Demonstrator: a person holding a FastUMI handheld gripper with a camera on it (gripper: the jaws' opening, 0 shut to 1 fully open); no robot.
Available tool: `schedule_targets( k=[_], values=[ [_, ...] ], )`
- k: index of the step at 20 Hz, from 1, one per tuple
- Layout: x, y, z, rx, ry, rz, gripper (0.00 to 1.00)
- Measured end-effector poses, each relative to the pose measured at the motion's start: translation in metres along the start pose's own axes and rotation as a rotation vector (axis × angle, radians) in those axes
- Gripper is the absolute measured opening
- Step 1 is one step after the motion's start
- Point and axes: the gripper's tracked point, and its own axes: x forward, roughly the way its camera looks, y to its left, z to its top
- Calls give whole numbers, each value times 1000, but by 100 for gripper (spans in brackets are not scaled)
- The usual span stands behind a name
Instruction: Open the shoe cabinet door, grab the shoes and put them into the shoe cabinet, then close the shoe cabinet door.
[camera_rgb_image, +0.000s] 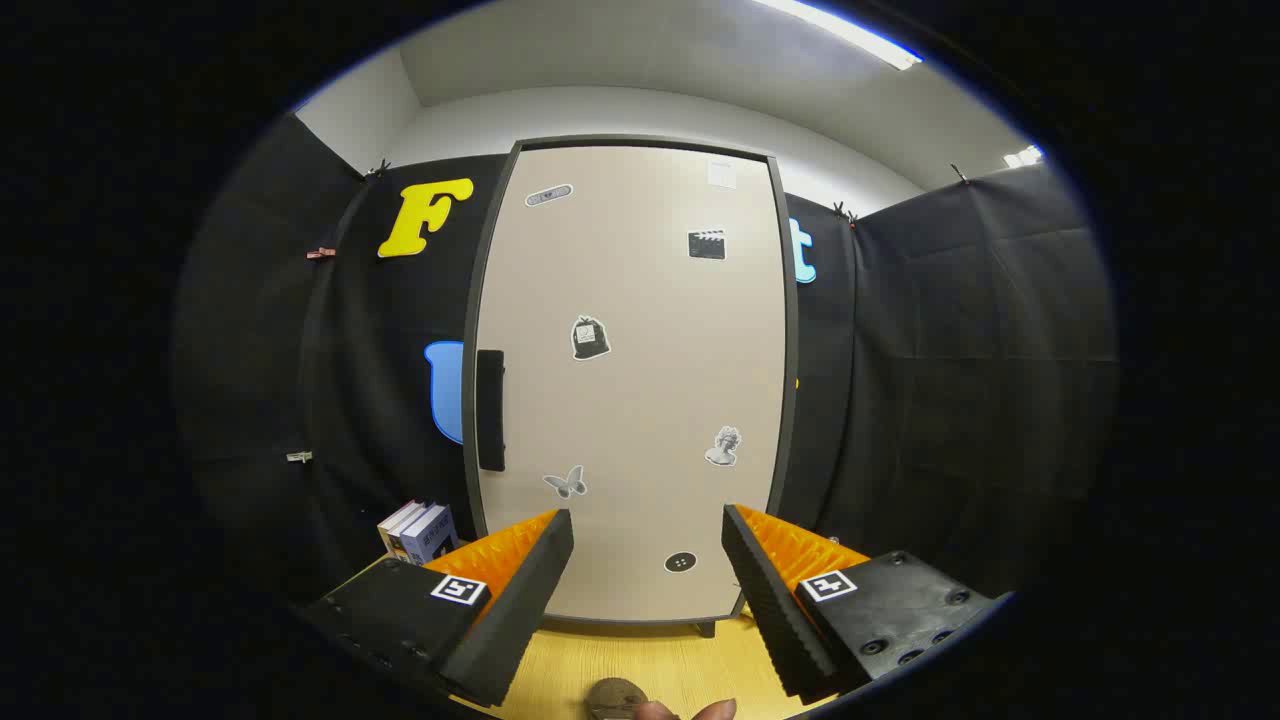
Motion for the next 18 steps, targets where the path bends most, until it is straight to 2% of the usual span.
schedule_targets(
  k=[18],
  values=[
    [1,6,7,29,-3,4,98]
  ],
)
